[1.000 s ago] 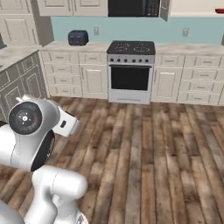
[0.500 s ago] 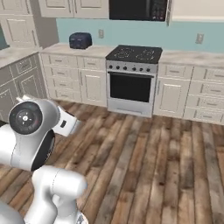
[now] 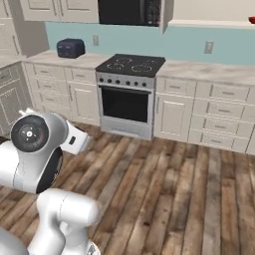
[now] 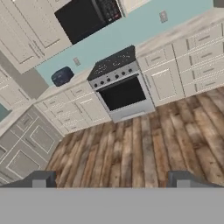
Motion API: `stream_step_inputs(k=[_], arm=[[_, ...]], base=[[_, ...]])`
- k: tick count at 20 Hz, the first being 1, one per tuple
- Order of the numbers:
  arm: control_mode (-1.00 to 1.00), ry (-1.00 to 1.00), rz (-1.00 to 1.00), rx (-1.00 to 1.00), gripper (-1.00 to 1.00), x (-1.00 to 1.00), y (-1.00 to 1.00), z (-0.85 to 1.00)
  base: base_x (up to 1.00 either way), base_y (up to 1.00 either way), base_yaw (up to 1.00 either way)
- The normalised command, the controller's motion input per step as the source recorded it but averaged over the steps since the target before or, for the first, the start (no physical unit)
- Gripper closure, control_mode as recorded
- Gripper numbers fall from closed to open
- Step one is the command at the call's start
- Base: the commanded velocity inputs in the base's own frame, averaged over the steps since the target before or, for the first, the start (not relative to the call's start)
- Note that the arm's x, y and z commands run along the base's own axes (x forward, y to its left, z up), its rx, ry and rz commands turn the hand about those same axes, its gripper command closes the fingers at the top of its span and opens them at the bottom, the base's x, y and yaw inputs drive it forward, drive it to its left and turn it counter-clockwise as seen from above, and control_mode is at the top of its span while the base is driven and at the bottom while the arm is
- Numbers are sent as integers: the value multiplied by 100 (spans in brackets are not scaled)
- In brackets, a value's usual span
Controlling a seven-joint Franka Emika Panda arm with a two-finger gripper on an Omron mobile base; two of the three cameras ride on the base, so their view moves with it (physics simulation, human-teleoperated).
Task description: Take the smaller bowl and place it next to the appetizer plate on the dining counter , and place the larger bowl next to the plate with cooked food.
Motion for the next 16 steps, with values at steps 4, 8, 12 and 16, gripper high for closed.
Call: stream_step_inputs(k=[4,8,12,16], arm=[[100,0,0,0,-100,0,0,0],[100,0,0,0,-100,0,0,0],[100,0,0,0,-100,0,0,0],[100,0,0,0,-100,0,0,0]], base=[[44,-100,0],[53,-100,-2],[72,-100,-3],[74,-99,-9]])
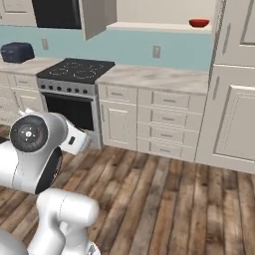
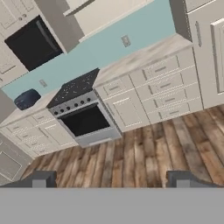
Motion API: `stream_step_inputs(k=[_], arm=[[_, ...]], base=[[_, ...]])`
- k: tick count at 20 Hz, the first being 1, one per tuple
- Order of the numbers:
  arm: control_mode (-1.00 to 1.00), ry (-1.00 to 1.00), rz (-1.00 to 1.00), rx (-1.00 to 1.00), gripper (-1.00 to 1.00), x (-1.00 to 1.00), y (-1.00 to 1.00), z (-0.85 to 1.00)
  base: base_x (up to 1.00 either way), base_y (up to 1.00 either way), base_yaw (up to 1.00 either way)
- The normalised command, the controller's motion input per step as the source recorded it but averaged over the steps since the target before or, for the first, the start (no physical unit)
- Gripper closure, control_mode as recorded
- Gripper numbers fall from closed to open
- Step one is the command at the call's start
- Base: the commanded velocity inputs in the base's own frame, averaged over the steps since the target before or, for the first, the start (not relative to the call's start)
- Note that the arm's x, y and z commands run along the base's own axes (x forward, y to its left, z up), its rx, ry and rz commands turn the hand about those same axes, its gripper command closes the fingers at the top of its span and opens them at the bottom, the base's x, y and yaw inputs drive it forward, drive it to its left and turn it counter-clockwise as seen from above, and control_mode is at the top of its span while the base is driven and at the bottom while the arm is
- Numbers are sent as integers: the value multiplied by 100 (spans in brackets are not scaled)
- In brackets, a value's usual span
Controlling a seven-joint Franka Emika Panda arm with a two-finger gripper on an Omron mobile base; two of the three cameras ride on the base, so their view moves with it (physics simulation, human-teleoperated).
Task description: Take the smaller bowl and place it next to the appetizer plate on the dining counter , and place the larger bowl next to the plate with cooked food.
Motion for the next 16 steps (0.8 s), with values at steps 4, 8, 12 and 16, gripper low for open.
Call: stream_step_inputs(k=[4,8,12,16], arm=[[100,0,0,0,-100,0,0,0],[100,0,0,0,-100,0,0,0],[100,0,0,0,-100,0,0,0],[100,0,0,0,-100,0,0,0]], base=[[98,-8,-24],[99,9,-31],[100,12,-35],[100,26,-33]])
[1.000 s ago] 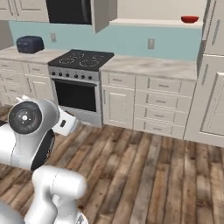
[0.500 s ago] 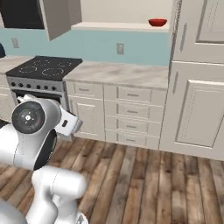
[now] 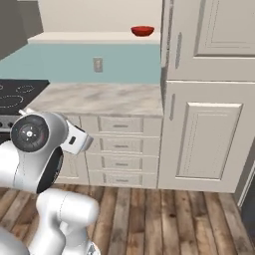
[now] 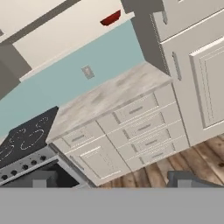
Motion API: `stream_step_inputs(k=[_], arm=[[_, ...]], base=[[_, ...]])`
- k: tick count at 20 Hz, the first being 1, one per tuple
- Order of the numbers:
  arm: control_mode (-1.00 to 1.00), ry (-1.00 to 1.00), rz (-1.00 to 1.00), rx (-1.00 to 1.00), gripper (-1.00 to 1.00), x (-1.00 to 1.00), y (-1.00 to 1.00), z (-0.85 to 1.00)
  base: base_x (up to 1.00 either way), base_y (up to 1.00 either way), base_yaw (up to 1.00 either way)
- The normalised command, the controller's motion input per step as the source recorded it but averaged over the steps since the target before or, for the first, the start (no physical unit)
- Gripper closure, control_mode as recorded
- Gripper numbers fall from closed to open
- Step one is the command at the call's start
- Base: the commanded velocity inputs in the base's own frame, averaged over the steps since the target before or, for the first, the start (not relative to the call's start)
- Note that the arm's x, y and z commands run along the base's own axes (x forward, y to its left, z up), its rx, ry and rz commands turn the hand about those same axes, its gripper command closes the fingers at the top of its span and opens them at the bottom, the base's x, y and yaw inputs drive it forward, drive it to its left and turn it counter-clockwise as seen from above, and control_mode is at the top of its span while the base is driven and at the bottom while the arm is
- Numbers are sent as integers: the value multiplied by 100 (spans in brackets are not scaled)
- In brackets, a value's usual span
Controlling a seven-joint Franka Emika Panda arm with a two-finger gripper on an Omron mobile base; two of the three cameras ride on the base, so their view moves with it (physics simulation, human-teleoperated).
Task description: Take the smaller bowl and place it next to the appetizer plate on the dining counter , and place the larger bowl next to the plate with cooked food.
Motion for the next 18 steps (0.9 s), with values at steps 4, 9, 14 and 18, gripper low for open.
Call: stream_step_inputs(k=[4,9,14,18], arm=[[100,0,0,0,-100,0,0,0],[100,0,0,0,-100,0,0,0],[100,0,0,0,-100,0,0,0],[100,0,0,0,-100,0,0,0]], base=[[100,45,-20],[100,51,-19],[100,60,-21],[100,44,-20]])
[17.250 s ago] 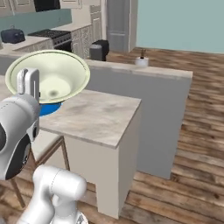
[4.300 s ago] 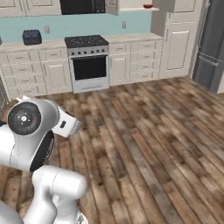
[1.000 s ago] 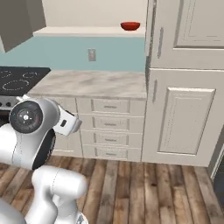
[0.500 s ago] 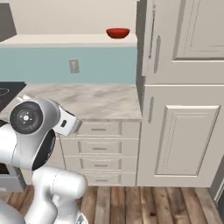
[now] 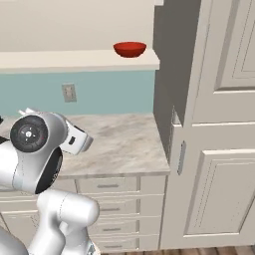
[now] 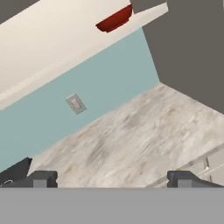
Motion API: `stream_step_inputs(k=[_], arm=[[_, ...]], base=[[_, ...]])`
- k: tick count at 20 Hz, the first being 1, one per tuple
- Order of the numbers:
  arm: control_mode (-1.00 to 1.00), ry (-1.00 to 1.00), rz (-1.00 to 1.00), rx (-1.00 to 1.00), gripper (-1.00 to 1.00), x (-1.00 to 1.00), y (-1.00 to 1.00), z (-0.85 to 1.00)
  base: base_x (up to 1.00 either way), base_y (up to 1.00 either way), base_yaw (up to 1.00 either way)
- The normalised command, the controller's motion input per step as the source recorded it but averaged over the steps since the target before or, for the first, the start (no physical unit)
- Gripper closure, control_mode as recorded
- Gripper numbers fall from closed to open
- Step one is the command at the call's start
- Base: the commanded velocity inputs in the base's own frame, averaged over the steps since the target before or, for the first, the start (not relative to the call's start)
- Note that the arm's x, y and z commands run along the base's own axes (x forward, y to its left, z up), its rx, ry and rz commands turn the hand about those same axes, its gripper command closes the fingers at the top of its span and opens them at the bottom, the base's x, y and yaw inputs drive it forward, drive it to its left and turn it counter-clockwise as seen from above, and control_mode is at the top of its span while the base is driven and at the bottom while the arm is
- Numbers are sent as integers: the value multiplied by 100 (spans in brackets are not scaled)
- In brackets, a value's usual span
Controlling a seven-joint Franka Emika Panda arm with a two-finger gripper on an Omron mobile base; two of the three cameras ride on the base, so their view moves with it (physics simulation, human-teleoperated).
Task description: Take the smaller bowl and place it next to the appetizer plate on the dining counter , and place the larger bowl next to the plate with cooked food.
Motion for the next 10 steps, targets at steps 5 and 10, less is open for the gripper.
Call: stream_step_inputs(k=[5,10], arm=[[100,0,0,0,-100,0,0,0],[100,0,0,0,-100,0,0,0]], base=[[100,4,-4],[100,6,0]])
